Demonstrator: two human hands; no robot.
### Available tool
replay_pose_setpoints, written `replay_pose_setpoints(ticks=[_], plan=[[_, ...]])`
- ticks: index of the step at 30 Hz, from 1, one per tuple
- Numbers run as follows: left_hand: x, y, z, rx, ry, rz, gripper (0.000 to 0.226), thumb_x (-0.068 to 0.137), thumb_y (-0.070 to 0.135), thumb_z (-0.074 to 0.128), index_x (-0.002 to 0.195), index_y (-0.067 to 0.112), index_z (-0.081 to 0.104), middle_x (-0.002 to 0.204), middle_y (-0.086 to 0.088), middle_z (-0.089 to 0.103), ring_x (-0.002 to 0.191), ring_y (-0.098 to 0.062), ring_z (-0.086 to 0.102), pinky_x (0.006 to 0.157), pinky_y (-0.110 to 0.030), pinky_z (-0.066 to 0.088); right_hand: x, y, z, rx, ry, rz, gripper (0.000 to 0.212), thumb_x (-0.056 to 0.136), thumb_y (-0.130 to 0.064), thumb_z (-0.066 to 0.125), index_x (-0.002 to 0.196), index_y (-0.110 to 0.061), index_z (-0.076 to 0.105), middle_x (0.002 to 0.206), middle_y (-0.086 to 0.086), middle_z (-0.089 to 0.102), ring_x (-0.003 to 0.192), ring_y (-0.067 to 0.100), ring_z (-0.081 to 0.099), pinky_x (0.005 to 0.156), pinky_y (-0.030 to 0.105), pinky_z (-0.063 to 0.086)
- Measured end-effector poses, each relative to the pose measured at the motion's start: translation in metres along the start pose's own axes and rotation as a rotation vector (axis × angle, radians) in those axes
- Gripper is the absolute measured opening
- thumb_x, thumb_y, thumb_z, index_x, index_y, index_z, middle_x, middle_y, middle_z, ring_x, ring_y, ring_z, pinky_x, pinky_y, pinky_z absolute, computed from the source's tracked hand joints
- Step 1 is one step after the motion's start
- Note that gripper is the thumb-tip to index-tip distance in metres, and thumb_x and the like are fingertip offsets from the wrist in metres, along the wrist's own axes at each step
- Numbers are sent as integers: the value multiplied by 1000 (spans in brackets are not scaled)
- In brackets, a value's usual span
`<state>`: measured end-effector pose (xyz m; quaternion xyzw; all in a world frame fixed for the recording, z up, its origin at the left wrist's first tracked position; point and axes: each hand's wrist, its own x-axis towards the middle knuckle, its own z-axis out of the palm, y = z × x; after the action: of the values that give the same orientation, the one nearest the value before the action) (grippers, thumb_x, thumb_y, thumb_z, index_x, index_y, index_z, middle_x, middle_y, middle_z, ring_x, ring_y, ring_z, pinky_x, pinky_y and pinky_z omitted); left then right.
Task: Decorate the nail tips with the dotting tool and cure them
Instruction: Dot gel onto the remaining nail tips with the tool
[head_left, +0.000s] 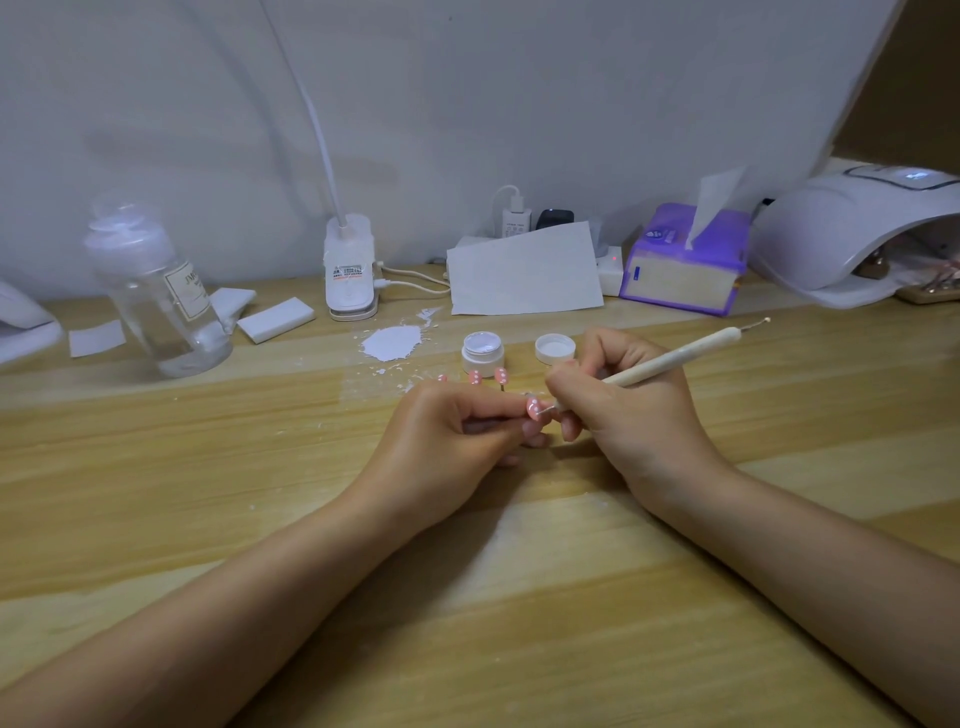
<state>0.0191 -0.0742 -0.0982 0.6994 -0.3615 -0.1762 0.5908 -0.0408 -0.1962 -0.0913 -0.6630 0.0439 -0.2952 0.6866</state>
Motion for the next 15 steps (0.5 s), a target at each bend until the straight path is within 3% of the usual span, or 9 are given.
replay_pose_setpoints(ticks=[5, 10, 13, 15], plan=[[0, 2, 1, -12, -8, -2, 14, 82, 7, 63, 86, 17, 73, 81, 0, 74, 77, -1, 67, 59, -11, 49, 2, 1, -2, 2, 44, 1, 41, 77, 12, 53, 49, -11, 33, 31, -4, 42, 31, 5, 48, 38, 12, 37], [-1, 4, 1, -13, -4, 2, 14, 82, 10, 63, 87, 19, 73, 86, -4, 73, 81, -6, 69, 61, -14, 52, 5, 2, -3, 170, 117, 84, 41, 81, -8, 64, 53, -10, 34, 52, 6, 35, 33, 3, 44, 50, 26, 55], [-2, 5, 0, -34, 9, -9, 14, 82, 9, 63, 85, 19, 73, 86, -2, 73, 81, -6, 69, 60, -14, 52, 4, 3, -3, 125, 74, 62, 36, 81, 1, 63, 59, -12, 38, 39, -6, 38, 32, 4, 40, 52, 27, 53], [-2, 6, -1, -55, 27, -23, 15, 81, 8, 65, 81, 20, 74, 84, -2, 73, 82, -11, 69, 59, -14, 51, 3, 2, -3, 106, 26, 50, 31, 81, 8, 58, 67, -12, 39, 38, -10, 44, 33, 5, 47, 52, 26, 50]])
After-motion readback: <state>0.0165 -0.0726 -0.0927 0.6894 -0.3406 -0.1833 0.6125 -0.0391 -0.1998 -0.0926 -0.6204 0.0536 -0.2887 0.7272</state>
